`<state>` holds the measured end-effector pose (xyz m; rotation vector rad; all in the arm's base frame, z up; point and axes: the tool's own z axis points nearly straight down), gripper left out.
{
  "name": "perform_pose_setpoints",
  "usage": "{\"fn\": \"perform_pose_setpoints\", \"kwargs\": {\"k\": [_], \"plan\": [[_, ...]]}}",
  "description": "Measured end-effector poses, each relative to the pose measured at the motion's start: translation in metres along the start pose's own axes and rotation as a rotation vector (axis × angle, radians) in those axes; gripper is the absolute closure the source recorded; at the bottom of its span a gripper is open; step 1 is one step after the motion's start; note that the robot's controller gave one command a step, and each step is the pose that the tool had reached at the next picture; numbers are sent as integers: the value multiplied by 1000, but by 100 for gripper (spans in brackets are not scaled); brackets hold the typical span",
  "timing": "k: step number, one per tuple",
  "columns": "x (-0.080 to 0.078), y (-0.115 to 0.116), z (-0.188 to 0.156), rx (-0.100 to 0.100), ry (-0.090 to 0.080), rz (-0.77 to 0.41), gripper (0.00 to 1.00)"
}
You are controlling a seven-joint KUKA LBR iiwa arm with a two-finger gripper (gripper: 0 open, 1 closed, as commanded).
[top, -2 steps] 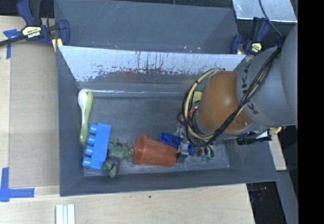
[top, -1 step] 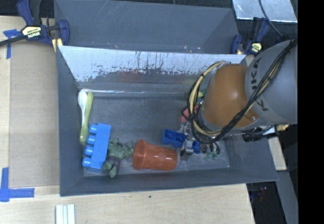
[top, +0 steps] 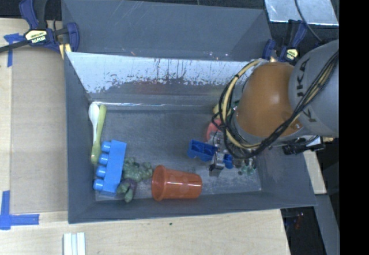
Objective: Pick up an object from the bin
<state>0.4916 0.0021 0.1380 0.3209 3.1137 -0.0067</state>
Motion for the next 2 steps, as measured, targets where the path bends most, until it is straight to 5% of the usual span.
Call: {"fn": "perform_pose_setpoints", "kwargs": {"k": [2], "plan": [[-1, -1, -80, 1, 1, -2, 100]]}}
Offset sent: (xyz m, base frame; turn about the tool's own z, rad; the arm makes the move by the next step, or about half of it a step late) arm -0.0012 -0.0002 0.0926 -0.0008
